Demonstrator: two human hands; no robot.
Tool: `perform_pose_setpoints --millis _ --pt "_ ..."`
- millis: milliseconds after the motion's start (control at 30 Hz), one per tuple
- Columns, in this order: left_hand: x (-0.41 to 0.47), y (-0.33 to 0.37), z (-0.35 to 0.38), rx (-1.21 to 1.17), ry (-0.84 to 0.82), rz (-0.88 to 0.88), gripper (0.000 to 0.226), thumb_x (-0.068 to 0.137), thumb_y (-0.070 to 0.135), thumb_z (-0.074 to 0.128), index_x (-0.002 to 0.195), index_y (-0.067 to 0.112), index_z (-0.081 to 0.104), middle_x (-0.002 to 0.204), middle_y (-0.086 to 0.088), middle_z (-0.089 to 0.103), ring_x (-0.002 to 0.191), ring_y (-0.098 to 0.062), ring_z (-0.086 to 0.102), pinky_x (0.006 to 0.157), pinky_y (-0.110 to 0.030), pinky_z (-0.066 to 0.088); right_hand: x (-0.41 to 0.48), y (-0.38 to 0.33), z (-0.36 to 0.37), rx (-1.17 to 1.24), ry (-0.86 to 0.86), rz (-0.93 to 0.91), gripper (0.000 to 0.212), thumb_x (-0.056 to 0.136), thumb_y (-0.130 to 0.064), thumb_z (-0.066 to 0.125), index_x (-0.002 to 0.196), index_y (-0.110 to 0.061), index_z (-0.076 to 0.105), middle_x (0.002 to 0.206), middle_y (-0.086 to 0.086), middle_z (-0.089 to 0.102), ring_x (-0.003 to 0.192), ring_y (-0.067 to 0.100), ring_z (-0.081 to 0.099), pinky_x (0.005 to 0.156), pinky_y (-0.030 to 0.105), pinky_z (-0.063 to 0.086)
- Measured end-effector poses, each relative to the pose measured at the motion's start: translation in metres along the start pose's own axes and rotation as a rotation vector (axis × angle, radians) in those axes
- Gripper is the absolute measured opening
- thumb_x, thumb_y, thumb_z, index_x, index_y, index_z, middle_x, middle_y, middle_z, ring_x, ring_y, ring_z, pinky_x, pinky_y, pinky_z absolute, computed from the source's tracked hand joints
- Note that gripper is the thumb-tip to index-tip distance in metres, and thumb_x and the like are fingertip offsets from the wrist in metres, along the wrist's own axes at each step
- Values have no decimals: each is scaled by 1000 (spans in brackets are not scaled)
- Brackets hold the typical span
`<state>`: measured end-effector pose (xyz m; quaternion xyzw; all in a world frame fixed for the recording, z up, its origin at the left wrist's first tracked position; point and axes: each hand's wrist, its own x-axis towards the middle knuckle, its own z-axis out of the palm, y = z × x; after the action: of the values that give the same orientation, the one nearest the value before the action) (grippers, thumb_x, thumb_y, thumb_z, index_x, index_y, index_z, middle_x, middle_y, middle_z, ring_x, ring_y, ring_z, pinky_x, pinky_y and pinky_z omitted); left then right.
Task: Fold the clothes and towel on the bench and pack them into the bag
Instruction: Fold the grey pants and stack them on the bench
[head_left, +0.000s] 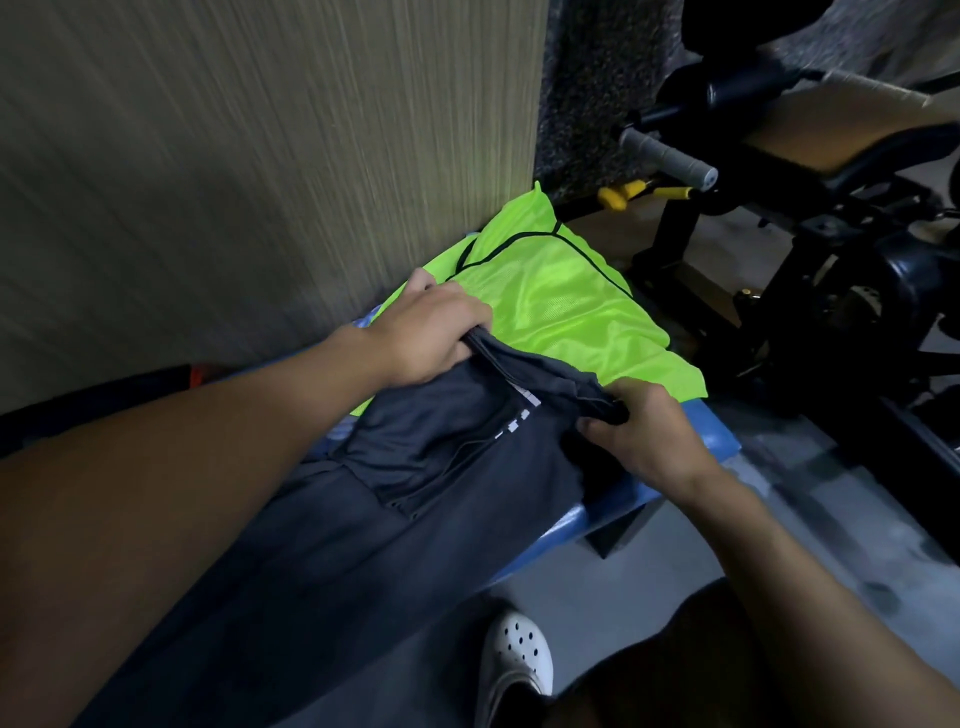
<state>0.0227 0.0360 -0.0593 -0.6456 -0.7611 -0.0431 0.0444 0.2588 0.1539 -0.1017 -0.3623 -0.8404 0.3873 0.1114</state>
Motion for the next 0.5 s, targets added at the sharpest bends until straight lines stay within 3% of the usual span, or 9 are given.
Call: perform_pose_setpoints --millis 100,233,433,500 --pt "-5 -5 -3 -19 -37 0 14 90 26 67 104 25 65 100 10 65 108 -15 50 93 -35 23 -5 -2 -4 12 26 -8 25 83 -18 73 68 -19 53 64 -1 55 66 21 54 52 24 38" --pt "-16 -8 -14 -53 -27 10 19 86 14 67 102 24 69 98 10 65 107 -17 49 93 -36 26 -19 -21 -6 53 11 -103 30 84 -15 73 67 -24 49 60 -7 51 55 6 46 47 12 36" --pt "-62 -19 -26 -79 128 82 22 78 5 63 91 23 68 87 12 64 99 -16 53 89 -37 31 -52 -61 2 147 -219 -328 24 83 -13 75 74 -23 54 62 -11 54 55 1 47 54 15 38" --pt "-83 -24 -27 -48 151 114 35 68 -5 68 91 22 69 91 13 66 99 -16 53 88 -34 30 -64 -75 10 158 -339 -390 24 83 -12 74 75 -22 54 64 -10 53 57 2 46 54 17 39"
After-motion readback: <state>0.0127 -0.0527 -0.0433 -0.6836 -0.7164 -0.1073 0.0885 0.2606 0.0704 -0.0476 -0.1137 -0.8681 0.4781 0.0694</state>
